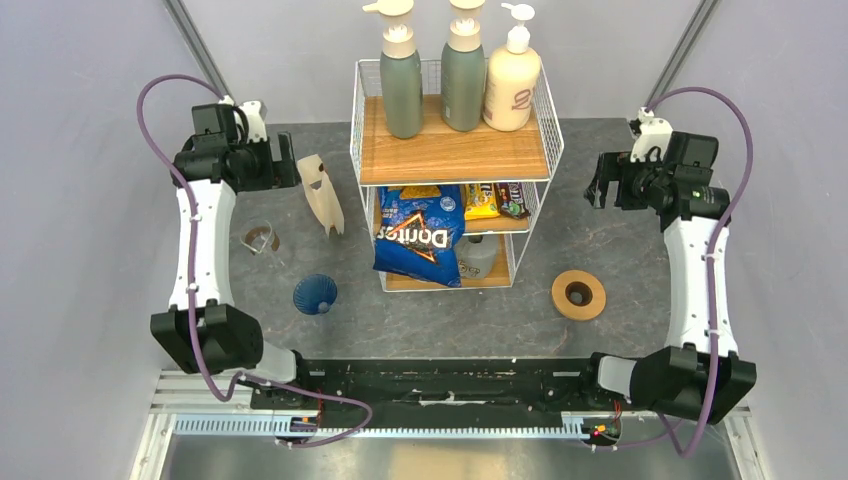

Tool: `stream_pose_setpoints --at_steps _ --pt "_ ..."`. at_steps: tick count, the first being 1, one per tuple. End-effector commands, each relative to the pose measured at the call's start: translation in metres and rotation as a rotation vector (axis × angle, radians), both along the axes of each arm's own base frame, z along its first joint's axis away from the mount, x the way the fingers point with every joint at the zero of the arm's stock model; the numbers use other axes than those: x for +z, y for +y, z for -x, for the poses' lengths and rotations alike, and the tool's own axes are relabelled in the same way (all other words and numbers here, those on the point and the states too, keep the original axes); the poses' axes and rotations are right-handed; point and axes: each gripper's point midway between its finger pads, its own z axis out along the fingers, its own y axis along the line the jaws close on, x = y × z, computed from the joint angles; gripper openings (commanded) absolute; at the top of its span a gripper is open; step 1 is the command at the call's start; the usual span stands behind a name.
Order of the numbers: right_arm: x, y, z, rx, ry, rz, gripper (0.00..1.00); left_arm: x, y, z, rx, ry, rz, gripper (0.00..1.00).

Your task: Place the coffee filter in the dripper

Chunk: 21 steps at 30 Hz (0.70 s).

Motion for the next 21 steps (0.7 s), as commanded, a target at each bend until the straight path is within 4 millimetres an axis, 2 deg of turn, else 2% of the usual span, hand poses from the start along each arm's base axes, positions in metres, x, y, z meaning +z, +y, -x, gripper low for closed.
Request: stream_pose_setpoints --at_steps 1,5,8,13,16,21 --pt "0.027 0.025 0.037 0.1 -0.048 -0.037 0.97 0.027 -0.023 0.029 -0.128 -0.092 0.02 0.99" --pt "0.038 0.051 0.082 0.175 -0.034 -0.103 0.97 0.03 -0.042 0.071 -0.187 -0.106 0.071 0.99" --pt "0.044 0.066 0.114 0.201 -0.005 -0.152 0.97 0.04 -0.069 0.112 -0.297 -0.136 0.146 0.99" --pt "0.053 0.088 0.157 0.21 0.038 -0.248 0.97 0.055 -0.115 0.178 -0.471 -0.174 0.312 0.95" --pt "0.059 0.101 0.178 0.246 0.037 -0.289 0.97 0.059 -0.133 0.209 -0.525 -0.176 0.396 0.94" --pt "0.069 0.121 0.2 0.256 0.051 -0.412 0.97 0.061 -0.157 0.243 -0.512 -0.09 0.609 0.93"
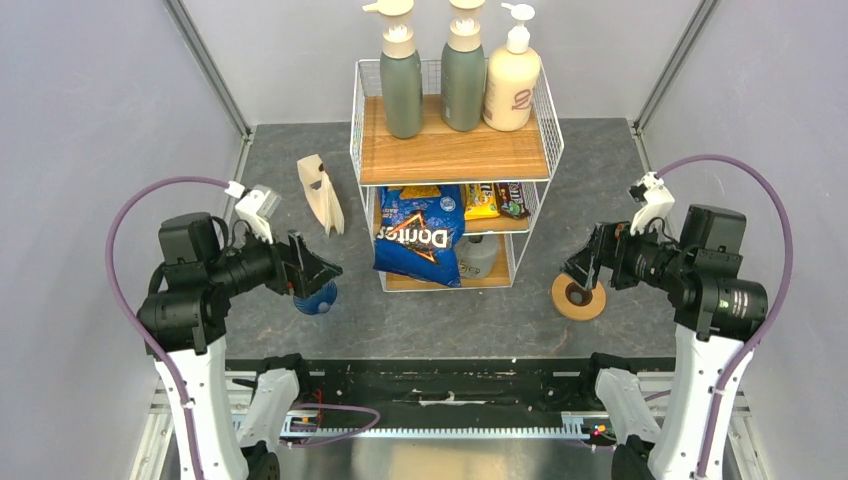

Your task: Place the coffee filter in the dripper

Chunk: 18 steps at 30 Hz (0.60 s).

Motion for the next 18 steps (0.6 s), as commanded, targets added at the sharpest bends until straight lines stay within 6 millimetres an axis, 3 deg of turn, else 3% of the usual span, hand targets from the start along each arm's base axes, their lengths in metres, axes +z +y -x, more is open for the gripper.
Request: stream_pose_setpoints --at_steps 1,5,9,12,18 --pt "0.018 0.029 0.03 0.028 0.064 -0.189 0.97 -0.002 -0.035 0.035 -0.097 0.217 0.265 0.92" --pt "0.009 0.049 0.036 0.013 0.273 -0.415 0.94 -0.009 -0.053 0.042 -0.127 0.466 0.513 0.8" --pt "-0.002 0.063 0.035 0.025 0.49 -0.62 0.88 -0.011 -0.054 0.027 -0.069 0.558 0.622 0.77" --pt "-0.008 0.064 0.026 0.002 0.527 -0.677 0.86 -0.01 -0.053 0.015 -0.023 0.571 0.65 0.78" --pt "-0.02 0.06 -0.004 -0.091 0.512 -0.767 0.83 -0.028 -0.047 -0.013 0.059 0.606 0.67 0.83"
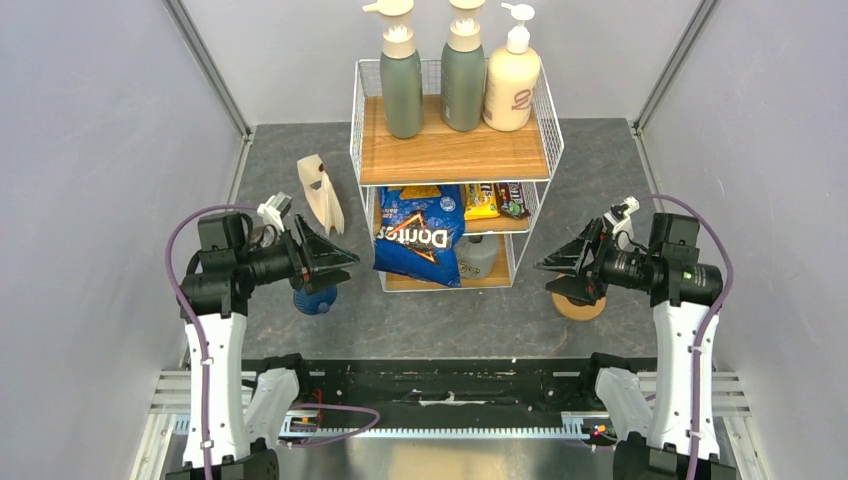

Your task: Place the coffee filter in the dripper

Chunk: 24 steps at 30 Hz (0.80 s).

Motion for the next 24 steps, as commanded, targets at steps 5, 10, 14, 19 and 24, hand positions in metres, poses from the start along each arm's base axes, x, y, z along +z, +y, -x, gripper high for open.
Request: stream_pose_setpoints --at_steps 5,10,14,19,24 --pt "0.001 -0.002 -0.037 -0.069 0.0 -0.087 0.82 -0.013 0.003 -0.042 0.084 0.048 0.1 0.83" --pt "-0.01 0.0 -0.061 -0.064 -0.007 -0.079 0.8 -0.014 0.003 -0.057 0.094 -0.02 0.109 0.83" --pt "-0.019 0.011 -0.071 -0.034 -0.015 -0.049 0.77 -0.017 -0.002 -0.063 0.073 -0.076 0.122 0.82" --pt "-0.025 0.017 -0.079 -0.032 -0.017 -0.044 0.77 -0.019 -0.009 -0.072 0.062 -0.106 0.133 0.82" --pt "-0.033 0.016 -0.08 -0.036 -0.01 -0.034 0.75 -0.018 -0.029 -0.079 0.014 -0.128 0.147 0.82"
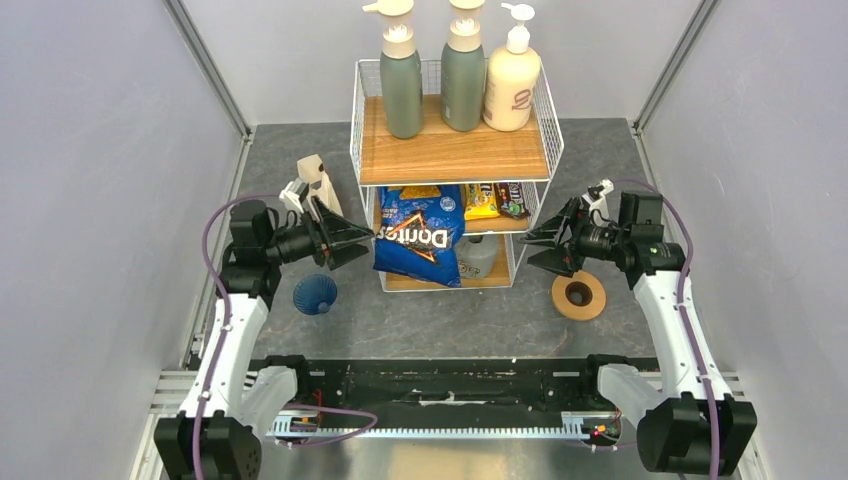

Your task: Place the coffee filter in the dripper

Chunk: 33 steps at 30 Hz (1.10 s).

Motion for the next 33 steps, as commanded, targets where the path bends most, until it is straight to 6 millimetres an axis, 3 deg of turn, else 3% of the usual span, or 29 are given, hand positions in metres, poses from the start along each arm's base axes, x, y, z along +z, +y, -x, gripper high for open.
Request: stream_pose_setpoints --at_steps 1,10,20,33 --pt "-0.001 -0.001 -0.01 -0.015 -0.037 0.011 0.75 0.013 -0.017 -0.01 -0.029 -0.073 0.027 0.82" --pt "-0.001 -0.002 -0.028 -0.01 -0.068 0.024 0.73 0.017 -0.024 -0.029 -0.03 -0.08 0.039 0.8" --pt "-0.002 -0.003 -0.052 -0.013 -0.09 0.028 0.72 0.007 -0.023 -0.049 -0.007 -0.07 0.027 0.79" --pt "-0.006 -0.007 -0.097 -0.038 -0.126 0.039 0.7 0.002 -0.023 -0.095 0.022 -0.097 -0.015 0.78"
